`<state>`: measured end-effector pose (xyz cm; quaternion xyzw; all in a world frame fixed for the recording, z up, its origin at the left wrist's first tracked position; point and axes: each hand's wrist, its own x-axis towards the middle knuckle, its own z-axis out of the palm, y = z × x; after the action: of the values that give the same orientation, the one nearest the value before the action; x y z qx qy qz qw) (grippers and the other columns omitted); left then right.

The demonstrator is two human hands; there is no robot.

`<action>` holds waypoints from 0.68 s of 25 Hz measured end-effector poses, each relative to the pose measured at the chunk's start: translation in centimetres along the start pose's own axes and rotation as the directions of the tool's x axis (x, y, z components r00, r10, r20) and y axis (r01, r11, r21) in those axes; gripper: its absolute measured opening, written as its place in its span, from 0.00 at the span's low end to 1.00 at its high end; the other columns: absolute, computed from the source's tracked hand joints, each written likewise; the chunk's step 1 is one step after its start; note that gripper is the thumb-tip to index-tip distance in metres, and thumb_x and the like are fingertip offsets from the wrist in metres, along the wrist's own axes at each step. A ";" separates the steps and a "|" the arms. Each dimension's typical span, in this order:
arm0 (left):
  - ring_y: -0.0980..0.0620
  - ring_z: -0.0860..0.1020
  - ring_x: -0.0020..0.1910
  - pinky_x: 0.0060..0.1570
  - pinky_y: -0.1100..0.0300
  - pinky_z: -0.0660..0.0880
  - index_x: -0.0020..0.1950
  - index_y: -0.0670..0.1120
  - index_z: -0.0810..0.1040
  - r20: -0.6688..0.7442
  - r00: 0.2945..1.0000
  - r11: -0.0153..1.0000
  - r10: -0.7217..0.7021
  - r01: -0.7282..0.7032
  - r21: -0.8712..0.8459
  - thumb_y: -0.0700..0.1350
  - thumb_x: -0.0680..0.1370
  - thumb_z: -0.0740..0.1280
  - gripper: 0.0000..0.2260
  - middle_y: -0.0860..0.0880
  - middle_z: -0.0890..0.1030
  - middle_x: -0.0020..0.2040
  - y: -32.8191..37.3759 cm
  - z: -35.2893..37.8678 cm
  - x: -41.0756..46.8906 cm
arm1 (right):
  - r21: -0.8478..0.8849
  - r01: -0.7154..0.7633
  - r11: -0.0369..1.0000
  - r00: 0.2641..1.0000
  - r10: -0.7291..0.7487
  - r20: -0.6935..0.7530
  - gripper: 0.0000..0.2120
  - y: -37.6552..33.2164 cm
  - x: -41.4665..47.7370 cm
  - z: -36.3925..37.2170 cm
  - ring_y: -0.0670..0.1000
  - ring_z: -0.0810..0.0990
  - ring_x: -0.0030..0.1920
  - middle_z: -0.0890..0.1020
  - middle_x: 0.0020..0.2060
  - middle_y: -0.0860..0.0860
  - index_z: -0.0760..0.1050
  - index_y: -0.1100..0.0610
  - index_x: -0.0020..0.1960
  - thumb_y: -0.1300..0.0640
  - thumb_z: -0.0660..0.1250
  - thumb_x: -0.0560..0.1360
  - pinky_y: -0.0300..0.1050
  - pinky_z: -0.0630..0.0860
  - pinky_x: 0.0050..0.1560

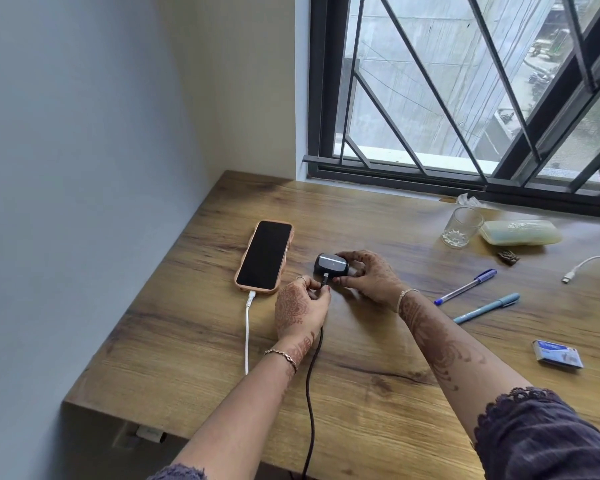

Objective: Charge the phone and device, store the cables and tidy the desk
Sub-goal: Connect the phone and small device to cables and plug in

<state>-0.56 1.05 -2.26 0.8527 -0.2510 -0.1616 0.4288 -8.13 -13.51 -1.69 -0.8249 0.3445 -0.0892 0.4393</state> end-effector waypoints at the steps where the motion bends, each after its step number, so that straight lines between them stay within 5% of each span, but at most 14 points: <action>1: 0.62 0.74 0.31 0.31 0.67 0.68 0.37 0.52 0.76 0.006 1.000 1.000 -0.004 0.004 0.005 0.51 0.73 0.70 0.07 0.56 0.75 0.29 0.1 0.0 0.0 | -0.002 0.000 1.000 1.000 0.000 -0.001 0.29 -0.1 0.0 -0.1 0.49 0.76 0.59 0.78 0.61 0.48 0.75 0.51 0.64 0.54 0.78 0.65 0.42 0.72 0.61; 12: 0.63 0.72 0.31 0.30 0.68 0.65 0.38 0.53 0.76 0.009 1.000 1.000 0.013 -0.013 0.028 0.51 0.74 0.69 0.07 0.57 0.74 0.30 0.2 -0.1 -0.5 | 0.002 0.002 1.000 0.999 -0.002 0.044 0.29 -0.3 -0.1 -0.2 0.48 0.77 0.59 0.78 0.61 0.48 0.75 0.52 0.65 0.55 0.78 0.65 0.45 0.72 0.63; 17: 0.56 0.78 0.38 0.37 0.60 0.75 0.40 0.51 0.79 -0.016 0.998 0.994 0.060 -0.059 0.095 0.53 0.74 0.68 0.07 0.53 0.80 0.37 -0.3 0.5 -0.4 | 0.049 0.006 0.999 0.997 -0.010 0.078 0.27 -0.3 -0.1 -0.4 0.48 0.78 0.60 0.81 0.57 0.49 0.77 0.52 0.62 0.57 0.79 0.64 0.45 0.72 0.64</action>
<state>-1.03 1.13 -2.76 0.8655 -0.2796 -0.1286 0.3952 -8.23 -13.63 -1.16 -0.8182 0.3216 -0.0668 0.4719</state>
